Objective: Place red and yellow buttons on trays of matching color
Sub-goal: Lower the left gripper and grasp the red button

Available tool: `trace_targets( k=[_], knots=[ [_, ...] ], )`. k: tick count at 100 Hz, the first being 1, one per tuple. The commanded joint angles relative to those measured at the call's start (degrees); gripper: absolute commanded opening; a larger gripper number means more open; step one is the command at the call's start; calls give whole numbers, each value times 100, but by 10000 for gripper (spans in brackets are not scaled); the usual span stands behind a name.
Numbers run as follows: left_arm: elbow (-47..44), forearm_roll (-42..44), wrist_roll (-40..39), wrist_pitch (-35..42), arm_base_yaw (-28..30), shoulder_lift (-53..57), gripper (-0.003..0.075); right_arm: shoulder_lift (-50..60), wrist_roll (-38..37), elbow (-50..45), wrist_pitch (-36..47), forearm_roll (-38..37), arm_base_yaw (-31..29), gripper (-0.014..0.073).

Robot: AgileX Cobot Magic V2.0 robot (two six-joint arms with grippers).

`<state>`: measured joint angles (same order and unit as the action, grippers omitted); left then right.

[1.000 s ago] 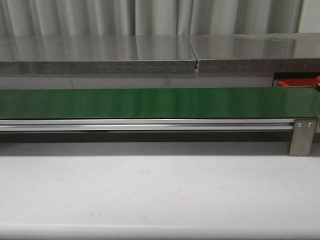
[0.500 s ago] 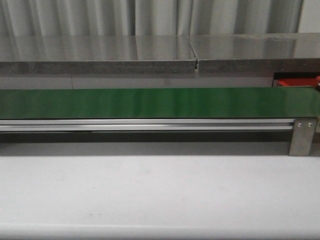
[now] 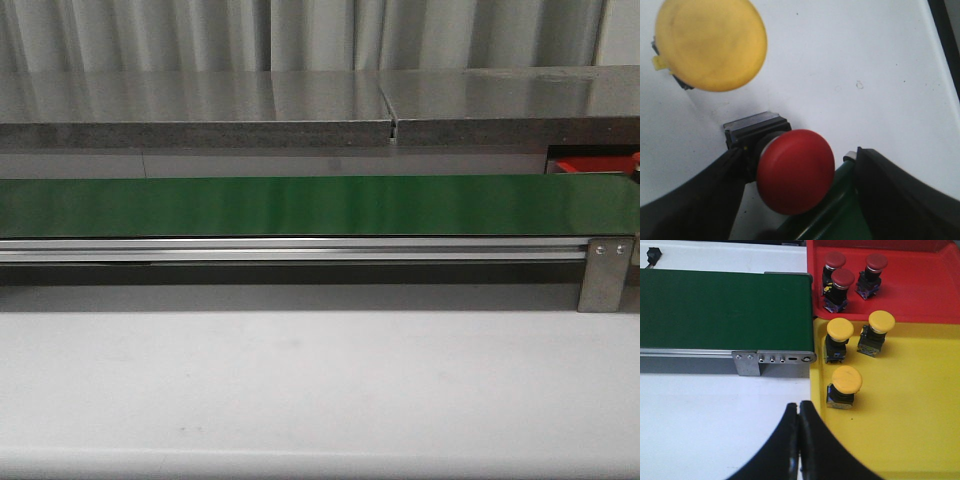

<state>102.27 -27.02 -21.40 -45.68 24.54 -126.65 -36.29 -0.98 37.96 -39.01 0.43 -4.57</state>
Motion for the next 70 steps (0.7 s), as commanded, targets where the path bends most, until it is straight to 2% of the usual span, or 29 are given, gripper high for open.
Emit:
trace_targets(
  k=[1,16,33,47,70],
  knots=[
    [179,-159,-53,280,-15,334,459,16,17,144,392,-77,-1,-66],
    [179,-132,-53,322,-4,334,436,16,17,144,392,-77,-1,-66],
    [179,-117,-53,322,-4,334,260,16,17,144,392,-77,-1,-66],
    [179,-117,-53,322,-4,334,157,16,17,144,392,-77,-1,-66],
    [179,-117,-53,221,-4,375,136,16,17,144,392,-77,-1,-66]
  ],
)
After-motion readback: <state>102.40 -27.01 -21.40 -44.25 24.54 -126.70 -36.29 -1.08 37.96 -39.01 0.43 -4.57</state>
